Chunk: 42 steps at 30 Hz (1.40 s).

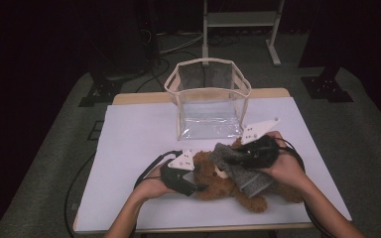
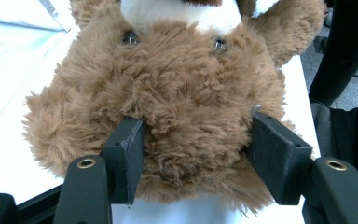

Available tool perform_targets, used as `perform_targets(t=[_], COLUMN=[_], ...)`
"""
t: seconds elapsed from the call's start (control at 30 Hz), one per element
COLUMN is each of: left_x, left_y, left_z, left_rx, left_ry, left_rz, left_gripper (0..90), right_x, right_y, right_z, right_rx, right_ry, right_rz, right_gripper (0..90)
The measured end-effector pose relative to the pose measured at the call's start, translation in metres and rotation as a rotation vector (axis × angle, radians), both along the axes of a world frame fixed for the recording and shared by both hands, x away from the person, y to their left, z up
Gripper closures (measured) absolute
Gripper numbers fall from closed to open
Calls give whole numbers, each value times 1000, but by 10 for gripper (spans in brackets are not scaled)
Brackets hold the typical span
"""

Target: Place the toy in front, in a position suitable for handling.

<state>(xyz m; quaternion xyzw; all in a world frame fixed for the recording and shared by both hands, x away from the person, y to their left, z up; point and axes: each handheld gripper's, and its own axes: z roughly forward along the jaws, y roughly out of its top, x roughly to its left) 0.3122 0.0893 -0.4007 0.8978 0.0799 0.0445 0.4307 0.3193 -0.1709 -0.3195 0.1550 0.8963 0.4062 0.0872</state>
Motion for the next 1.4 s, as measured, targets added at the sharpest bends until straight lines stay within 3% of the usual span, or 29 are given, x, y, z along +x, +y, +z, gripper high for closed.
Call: perform_targets(t=[0.1,0.2,0.27,0.47,0.5,0.57,0.7,0.83,0.97,1.03,1.17,1.3,1.4], left_x=[-2,-2,-2,0,1,1,2,1,1,1,2,1,0], left_y=[0,1,2,-1,-1,-2,-1,2,5,5,0,-3,-4], left_z=[0,-1,-2,-2,-2,-2,-2,-2,1,4,2,-1,-1], left_rx=[-3,-3,-14,-14,2,-6,-8,-7,-17,-36,-37,-32,-24], left_ry=[-4,0,2,0,-10,-4,-4,-5,-17,-31,-27,-24,-27], left_rz=[-1,-4,-11,-1,-4,8,8,16,14,38,33,25,8], left_gripper=[388,389,391,389,388,386,384,378,375,355,355,365,367], right_x=[10,13,14,11,10,8,7,9,10,7,2,6,16], right_y=[14,17,6,-18,-18,-12,15,31,18,8,-5,-4,9], right_z=[2,-9,-16,-22,-21,-15,-4,-10,-17,-16,-19,-15,-8], right_rx=[-12,-49,-24,-25,-20,-8,13,-40,4,20,-6,-13,-10], right_ry=[13,35,76,104,99,87,68,72,112,126,133,116,109], right_rz=[20,23,14,-39,-32,-10,67,84,77,67,55,51,54], right_gripper=[738,737,736,735,735,736,735,735,734,734,733,731,731])
